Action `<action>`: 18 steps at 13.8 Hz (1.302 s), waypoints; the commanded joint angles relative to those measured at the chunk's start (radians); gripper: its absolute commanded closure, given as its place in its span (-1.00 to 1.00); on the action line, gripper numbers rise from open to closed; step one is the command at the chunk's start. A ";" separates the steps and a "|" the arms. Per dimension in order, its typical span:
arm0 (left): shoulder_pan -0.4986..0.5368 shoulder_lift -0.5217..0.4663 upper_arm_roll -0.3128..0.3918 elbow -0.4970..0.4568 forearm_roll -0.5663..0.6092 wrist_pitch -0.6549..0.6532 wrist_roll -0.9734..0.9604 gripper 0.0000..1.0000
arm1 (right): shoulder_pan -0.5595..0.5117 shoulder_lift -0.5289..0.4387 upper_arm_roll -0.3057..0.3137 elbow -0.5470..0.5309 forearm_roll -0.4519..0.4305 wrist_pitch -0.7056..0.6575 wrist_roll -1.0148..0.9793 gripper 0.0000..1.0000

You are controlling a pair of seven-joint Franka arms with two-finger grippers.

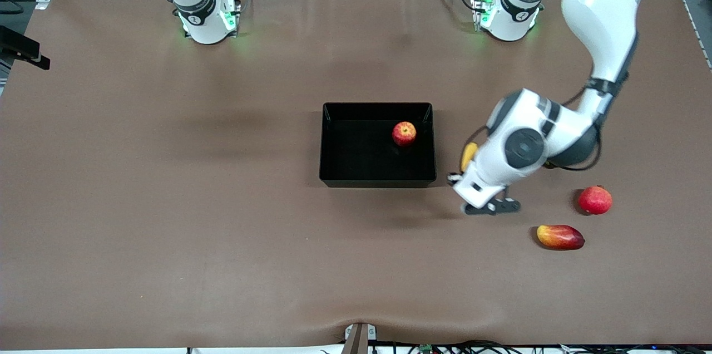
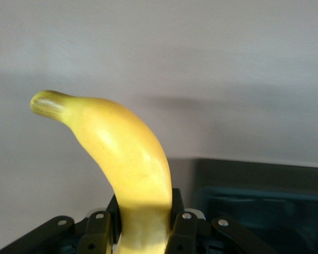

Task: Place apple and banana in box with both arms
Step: 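Carry the banana over the box, lower it in and open the left gripper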

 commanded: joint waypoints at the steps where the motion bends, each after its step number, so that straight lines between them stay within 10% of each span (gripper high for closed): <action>1: -0.134 0.012 -0.002 0.027 0.004 -0.022 -0.208 1.00 | -0.004 -0.022 0.007 -0.016 -0.005 -0.020 -0.012 -1.00; 7: -0.353 0.149 0.005 0.169 0.004 0.001 -0.397 1.00 | -0.010 -0.022 0.004 -0.016 -0.005 -0.021 -0.012 -1.00; 16: -0.419 0.297 0.030 0.169 0.007 0.220 -0.398 0.95 | -0.010 -0.022 0.004 -0.018 -0.005 -0.024 -0.007 -1.00; 18: -0.419 0.319 0.033 0.168 0.012 0.243 -0.394 0.01 | -0.007 -0.021 0.004 -0.016 -0.005 -0.018 -0.007 -1.00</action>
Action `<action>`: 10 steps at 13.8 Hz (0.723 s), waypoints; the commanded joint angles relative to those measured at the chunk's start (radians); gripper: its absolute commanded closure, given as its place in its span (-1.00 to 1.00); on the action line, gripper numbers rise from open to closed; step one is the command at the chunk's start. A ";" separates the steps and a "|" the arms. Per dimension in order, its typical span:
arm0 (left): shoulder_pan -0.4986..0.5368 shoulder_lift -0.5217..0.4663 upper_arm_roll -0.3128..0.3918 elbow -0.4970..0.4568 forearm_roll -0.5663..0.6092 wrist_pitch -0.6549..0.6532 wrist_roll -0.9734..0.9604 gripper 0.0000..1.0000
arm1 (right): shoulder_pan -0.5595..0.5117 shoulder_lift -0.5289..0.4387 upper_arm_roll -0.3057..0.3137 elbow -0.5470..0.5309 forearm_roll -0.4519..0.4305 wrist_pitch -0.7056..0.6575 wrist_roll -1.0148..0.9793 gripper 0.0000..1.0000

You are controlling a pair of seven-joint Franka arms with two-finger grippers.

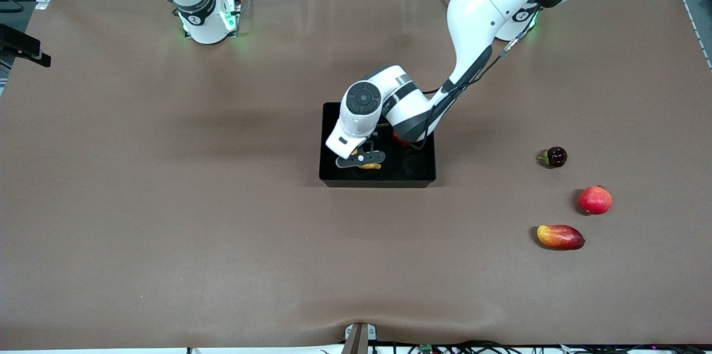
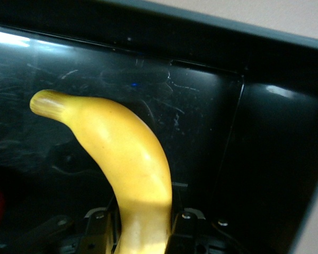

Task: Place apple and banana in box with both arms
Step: 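Carry the banana over the box, lower it in and open the left gripper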

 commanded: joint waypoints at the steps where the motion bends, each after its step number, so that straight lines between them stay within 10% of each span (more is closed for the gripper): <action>1: -0.017 0.029 0.024 0.032 0.018 0.014 -0.001 -0.63 | -0.003 -0.019 0.006 -0.016 -0.005 0.008 -0.005 -1.00; 2: -0.026 0.027 0.035 0.031 0.020 0.014 0.005 -1.00 | -0.003 -0.019 0.006 -0.016 -0.005 0.011 -0.005 -1.00; 10: 0.105 -0.250 0.041 0.031 0.017 -0.177 0.008 -1.00 | -0.007 -0.013 0.006 -0.015 -0.006 0.031 -0.007 -1.00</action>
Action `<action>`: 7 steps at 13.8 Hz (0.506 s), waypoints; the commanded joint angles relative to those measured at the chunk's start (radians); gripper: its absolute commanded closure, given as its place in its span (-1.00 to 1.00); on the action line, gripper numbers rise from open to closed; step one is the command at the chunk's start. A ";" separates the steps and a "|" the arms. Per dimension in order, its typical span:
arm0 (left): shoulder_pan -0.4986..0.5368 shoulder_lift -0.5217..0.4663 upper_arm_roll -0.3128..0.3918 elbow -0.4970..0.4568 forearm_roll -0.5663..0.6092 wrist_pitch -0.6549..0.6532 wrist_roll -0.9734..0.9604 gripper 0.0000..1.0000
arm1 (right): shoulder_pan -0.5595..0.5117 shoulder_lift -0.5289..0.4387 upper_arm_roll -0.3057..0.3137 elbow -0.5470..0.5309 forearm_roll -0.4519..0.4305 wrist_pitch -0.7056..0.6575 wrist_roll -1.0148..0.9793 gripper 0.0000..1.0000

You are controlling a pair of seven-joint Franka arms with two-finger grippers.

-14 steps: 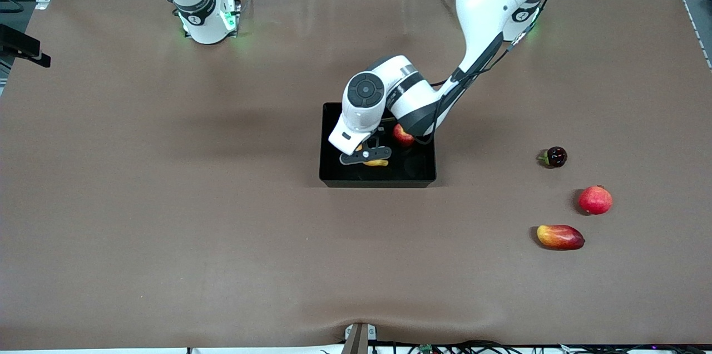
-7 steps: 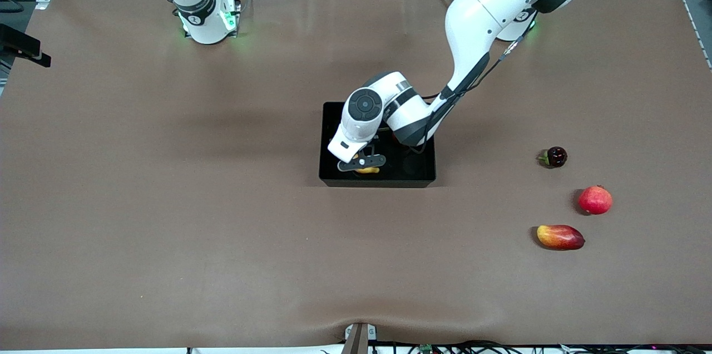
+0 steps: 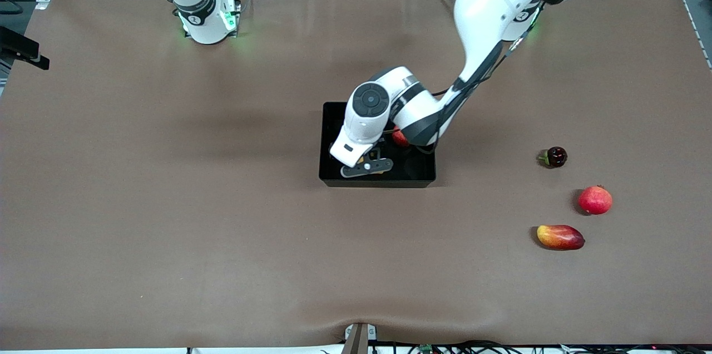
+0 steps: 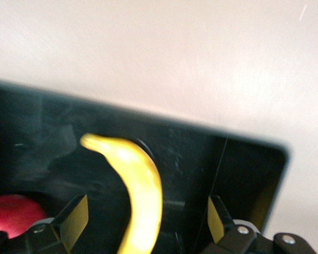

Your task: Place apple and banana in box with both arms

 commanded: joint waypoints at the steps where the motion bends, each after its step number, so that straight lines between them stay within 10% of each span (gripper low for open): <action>1: 0.101 -0.188 0.001 -0.039 0.015 -0.141 0.010 -1.00 | -0.006 -0.013 0.006 -0.014 -0.006 0.008 -0.005 -1.00; 7: 0.328 -0.443 -0.006 -0.039 -0.003 -0.370 0.165 -1.00 | -0.006 -0.013 0.006 -0.014 -0.006 0.010 -0.005 -1.00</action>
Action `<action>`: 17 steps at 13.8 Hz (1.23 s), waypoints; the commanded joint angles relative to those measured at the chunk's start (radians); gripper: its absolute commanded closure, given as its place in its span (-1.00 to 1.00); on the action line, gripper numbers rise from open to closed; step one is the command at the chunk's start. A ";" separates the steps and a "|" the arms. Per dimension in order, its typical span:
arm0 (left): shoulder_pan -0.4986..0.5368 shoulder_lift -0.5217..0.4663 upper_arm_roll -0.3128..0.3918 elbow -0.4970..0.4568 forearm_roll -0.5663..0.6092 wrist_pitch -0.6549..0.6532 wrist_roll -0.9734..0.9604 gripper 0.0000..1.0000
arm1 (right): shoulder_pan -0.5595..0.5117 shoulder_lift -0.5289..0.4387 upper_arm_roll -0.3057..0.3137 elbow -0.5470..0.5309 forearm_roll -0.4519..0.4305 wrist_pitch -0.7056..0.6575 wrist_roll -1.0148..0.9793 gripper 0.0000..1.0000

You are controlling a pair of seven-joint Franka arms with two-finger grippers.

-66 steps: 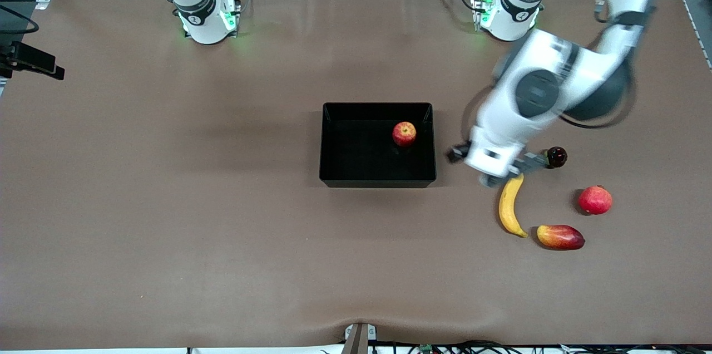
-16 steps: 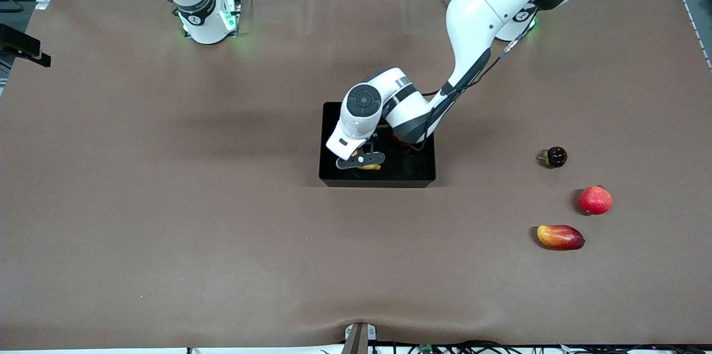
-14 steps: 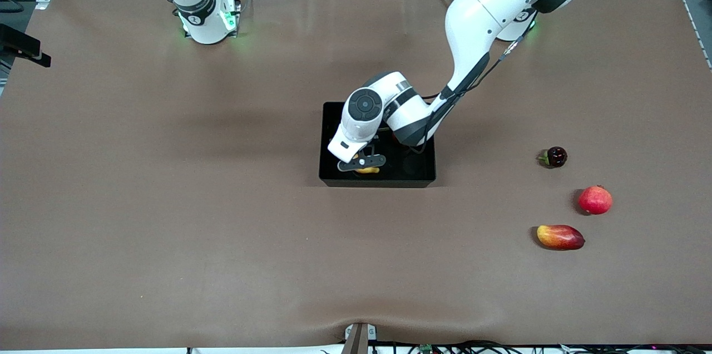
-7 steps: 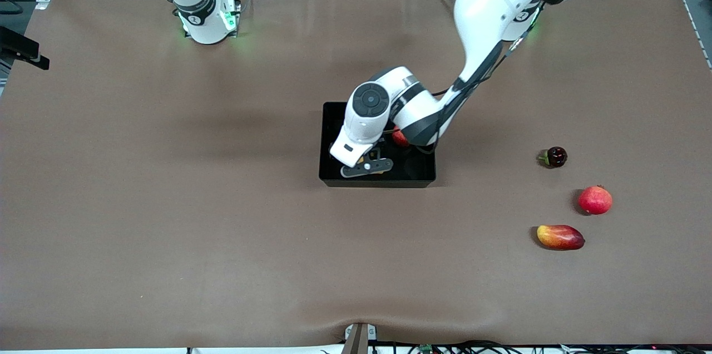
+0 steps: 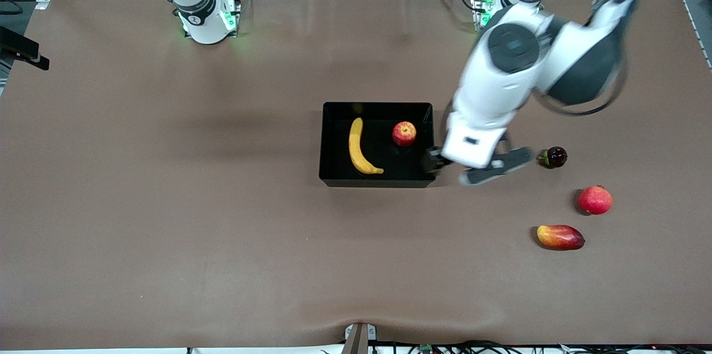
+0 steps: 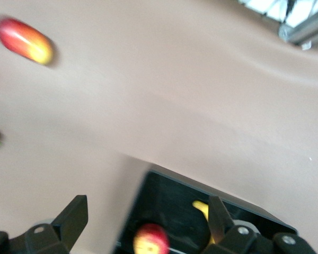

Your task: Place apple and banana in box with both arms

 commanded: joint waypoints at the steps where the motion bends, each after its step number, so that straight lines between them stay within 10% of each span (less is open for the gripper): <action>1: 0.058 -0.109 -0.005 -0.040 -0.004 -0.113 0.044 -1.00 | -0.004 -0.013 0.006 -0.012 -0.006 0.008 -0.005 -1.00; 8: 0.189 -0.267 0.006 -0.063 -0.042 -0.300 0.439 -1.00 | -0.003 -0.015 0.007 -0.009 0.038 0.008 -0.005 -1.00; 17: 0.056 -0.441 0.345 -0.172 -0.180 -0.396 0.820 -1.00 | 0.002 -0.019 0.010 -0.016 0.027 0.007 -0.007 -1.00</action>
